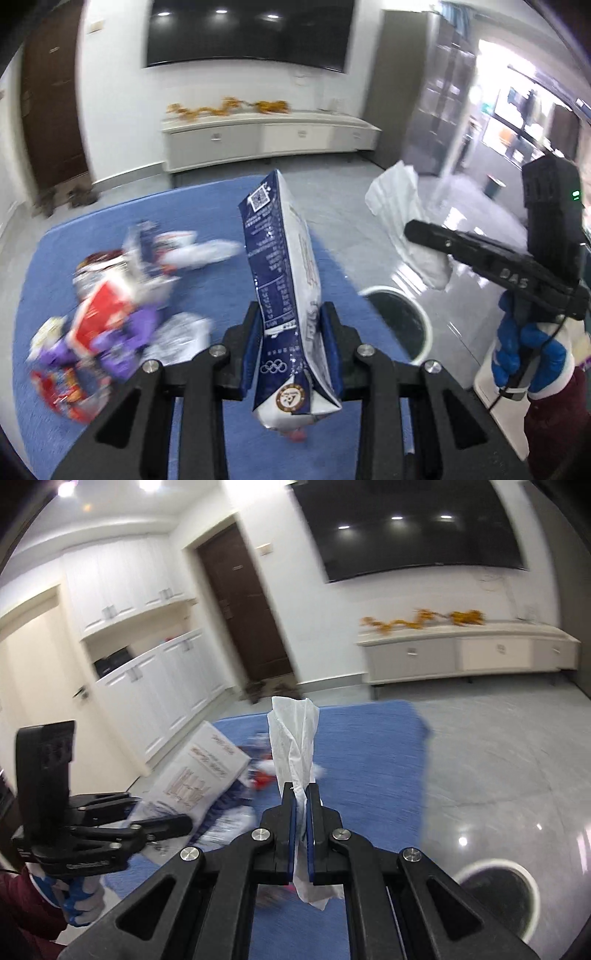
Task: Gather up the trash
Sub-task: 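Carry the carton and bag to the bin and open both tools over it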
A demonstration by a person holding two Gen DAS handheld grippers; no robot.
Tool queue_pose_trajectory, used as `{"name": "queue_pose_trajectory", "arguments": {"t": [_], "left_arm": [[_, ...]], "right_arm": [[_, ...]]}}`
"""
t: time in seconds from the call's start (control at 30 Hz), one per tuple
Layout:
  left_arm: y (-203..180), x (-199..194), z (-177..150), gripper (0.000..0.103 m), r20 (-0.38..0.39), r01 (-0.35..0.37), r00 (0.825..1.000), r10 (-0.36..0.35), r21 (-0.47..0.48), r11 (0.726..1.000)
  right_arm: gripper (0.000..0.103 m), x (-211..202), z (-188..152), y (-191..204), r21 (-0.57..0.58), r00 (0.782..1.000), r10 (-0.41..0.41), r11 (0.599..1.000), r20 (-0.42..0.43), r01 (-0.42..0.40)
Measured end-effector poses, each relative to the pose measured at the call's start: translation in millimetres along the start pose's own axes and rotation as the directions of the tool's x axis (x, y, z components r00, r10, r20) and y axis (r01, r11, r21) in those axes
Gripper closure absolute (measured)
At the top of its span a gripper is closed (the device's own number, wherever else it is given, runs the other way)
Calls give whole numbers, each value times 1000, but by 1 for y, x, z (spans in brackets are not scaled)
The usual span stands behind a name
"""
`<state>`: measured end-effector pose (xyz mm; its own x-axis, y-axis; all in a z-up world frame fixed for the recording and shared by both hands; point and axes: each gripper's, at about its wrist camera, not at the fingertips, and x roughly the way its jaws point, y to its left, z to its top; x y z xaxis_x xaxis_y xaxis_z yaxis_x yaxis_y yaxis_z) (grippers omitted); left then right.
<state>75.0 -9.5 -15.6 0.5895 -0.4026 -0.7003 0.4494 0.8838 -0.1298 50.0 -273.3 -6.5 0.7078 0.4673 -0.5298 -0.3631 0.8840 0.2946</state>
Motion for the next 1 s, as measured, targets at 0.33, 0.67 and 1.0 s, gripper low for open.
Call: {"name": "queue_pose_trajectory", "arguments": {"t": [0.33,0.67,1.0], "left_arm": [[-128,127,34,72,-189,207,965,-183,114,972],[-171,251,44,65,-323,275,910,-261,-1,961],[-173,219,47,48,-237,255,942,-236,53,965]], "right_arm": [[95,-41,-87,-170,302,939,-320,889,-126,343],[88,0,-138,-267,467,897,-344,768,-278,439],[56,7,-145,-288,491,875,-373,726,-309,482]]}}
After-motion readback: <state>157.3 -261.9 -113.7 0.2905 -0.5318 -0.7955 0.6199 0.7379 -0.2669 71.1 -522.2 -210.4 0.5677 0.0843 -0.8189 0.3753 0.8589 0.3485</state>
